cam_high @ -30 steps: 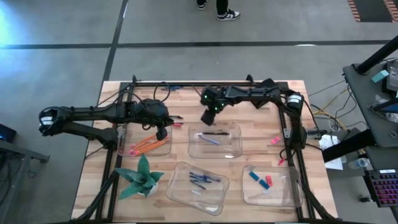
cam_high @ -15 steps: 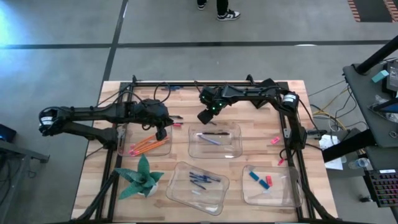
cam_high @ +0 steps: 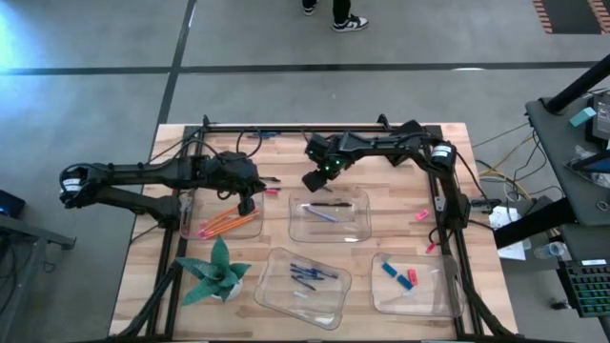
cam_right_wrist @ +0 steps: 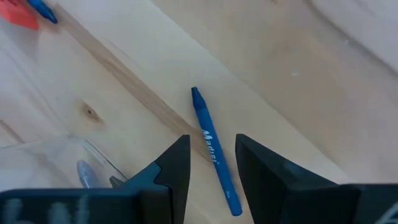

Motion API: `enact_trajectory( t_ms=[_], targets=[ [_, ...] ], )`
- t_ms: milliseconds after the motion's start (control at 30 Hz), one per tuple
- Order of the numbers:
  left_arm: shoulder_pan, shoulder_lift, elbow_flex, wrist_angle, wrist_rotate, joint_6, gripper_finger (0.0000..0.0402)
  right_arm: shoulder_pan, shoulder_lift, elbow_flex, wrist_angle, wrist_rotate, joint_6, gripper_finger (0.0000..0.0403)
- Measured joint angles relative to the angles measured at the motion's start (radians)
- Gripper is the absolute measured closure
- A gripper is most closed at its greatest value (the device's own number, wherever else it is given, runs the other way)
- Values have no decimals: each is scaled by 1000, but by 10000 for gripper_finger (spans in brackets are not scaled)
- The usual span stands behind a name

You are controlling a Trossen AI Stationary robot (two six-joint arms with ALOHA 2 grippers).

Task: Sort crayons/erasers/pens/pencils in bins
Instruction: Put the blue crayon into the bottom left transparent bin

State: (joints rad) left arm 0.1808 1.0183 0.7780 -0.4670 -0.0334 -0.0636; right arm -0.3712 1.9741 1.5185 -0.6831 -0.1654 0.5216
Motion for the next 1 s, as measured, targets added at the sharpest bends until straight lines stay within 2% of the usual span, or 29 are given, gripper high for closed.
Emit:
enact_trajectory(
  t_ms=[200,300,400,500,800,867,1000],
  targets=[
    [0,0,0,-39,0,27,367,0,43,0,0,-112,72,284],
    [0,0,0,-54,0,28,367,0,50,0,8,-123,96,284],
    [0,0,0,-53,0,41,367,0,52,0,8,-111,105,284],
    [0,0,0,-59,0,64,367,2,51,0,7,-55,94,284],
    [0,-1,0,-60,0,71,367,-1,50,72,7,-51,45,284],
    [0,-1,0,-68,0,70,367,0,50,91,6,-81,50,284],
    [0,-1,0,-84,0,70,367,14,50,106,-7,-207,64,284]
  ],
)
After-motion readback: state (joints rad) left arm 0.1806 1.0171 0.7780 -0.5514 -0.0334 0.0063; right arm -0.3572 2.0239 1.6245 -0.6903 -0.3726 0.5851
